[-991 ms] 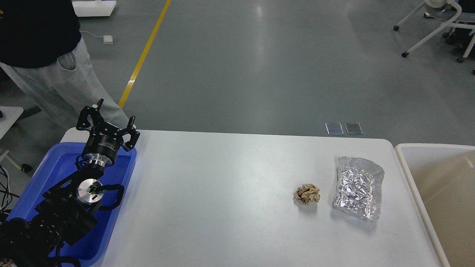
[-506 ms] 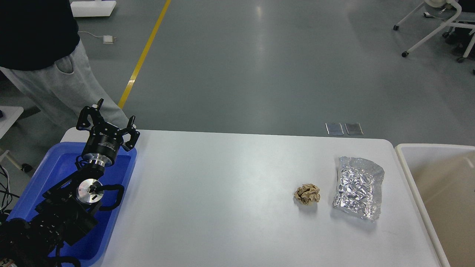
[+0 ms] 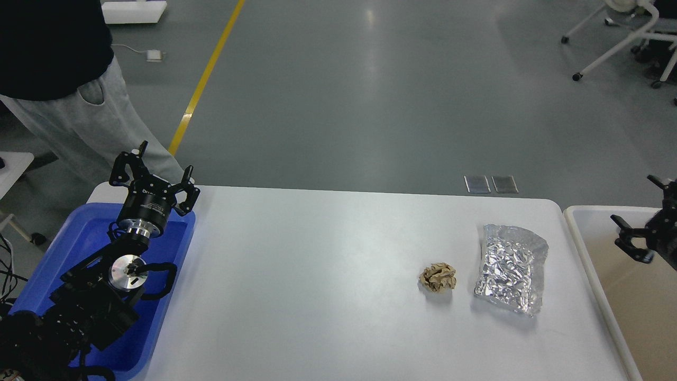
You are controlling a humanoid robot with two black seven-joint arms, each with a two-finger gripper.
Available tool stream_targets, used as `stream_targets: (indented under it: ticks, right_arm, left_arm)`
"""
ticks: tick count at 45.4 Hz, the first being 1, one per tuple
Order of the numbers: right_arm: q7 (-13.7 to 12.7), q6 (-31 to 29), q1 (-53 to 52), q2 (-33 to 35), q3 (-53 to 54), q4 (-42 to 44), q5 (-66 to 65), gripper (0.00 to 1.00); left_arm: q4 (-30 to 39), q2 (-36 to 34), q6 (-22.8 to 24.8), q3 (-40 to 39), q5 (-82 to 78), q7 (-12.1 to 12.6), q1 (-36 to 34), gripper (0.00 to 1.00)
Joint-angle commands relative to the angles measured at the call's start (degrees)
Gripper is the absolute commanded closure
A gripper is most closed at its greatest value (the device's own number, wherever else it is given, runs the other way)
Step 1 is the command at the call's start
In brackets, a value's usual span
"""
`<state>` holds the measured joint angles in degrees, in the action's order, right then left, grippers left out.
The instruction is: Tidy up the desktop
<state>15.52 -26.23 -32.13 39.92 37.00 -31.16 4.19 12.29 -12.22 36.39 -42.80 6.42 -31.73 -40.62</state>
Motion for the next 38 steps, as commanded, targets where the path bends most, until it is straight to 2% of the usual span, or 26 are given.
stream_targets:
  ticks: [1,8,14,21,24,38]
  right_arm:
    - [2.6,4.1,3.6,-1.9,10.3,-11.9,-0.4,0.00]
    - [6.7,10.9,6.8,-4.4,11.6,-18.9,-3.7,0.00]
    - [12.0,16.2,7.0,-7.8,11.6,-18.9,-9.8,0.00]
    - [16.7,20.3,7.0,-10.2,11.6,-18.8,-10.2,0.00]
    - [17.5,20.7,7.0,-11.1,11.6,-18.8,-10.6,0.00]
    - [17.5,20.6,7.1,-11.5,10.4,-18.0,-10.6,0.00]
  left_arm:
    - [0.0,0.0,0.0,0.0,0.0,0.0,0.0,0.00]
    - [0.0,0.0,0.0,0.0,0.0,0.0,-0.1,0.00]
    - [0.0,0.0,0.0,0.0,0.0,0.0,0.0,0.00]
    - [0.0,0.0,0.0,0.0,0.0,0.0,0.0,0.00]
    - [-0.1,0.0,0.0,0.0,0.0,0.0,0.0,0.00]
    - [0.0,0.0,0.0,0.0,0.0,0.0,0.0,0.00]
